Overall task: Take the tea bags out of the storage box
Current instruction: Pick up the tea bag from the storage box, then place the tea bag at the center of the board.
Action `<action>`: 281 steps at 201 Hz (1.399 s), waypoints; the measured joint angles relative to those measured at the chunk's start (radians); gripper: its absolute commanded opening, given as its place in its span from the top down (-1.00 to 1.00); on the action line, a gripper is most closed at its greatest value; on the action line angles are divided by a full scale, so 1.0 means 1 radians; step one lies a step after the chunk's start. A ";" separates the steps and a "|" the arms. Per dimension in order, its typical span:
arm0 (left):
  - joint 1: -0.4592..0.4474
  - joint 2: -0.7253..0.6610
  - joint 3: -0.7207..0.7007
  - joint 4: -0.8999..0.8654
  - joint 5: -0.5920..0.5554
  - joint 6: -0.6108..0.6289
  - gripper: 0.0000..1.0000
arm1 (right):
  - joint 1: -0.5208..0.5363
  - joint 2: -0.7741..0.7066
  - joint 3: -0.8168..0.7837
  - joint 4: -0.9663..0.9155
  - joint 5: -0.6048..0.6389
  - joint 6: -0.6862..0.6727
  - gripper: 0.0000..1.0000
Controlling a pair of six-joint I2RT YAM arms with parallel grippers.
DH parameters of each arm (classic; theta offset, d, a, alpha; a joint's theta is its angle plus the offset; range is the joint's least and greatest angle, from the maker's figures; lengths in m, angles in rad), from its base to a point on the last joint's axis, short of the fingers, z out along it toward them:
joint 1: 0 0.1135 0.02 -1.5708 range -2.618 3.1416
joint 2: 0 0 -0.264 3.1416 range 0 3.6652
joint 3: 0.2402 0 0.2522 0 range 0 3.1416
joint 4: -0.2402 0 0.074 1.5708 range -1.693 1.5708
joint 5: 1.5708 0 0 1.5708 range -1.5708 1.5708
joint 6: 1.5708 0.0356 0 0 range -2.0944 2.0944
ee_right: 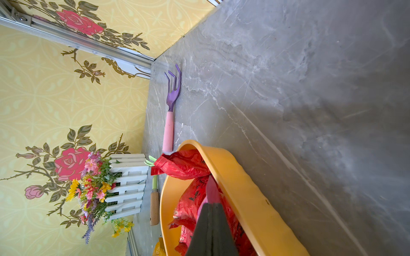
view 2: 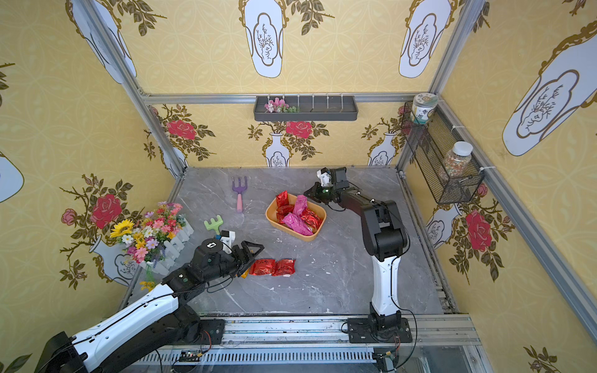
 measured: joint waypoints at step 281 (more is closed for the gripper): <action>-0.004 0.258 0.155 0.253 0.027 -0.011 -0.70 | 0.124 -0.746 -0.436 0.032 0.424 0.143 1.00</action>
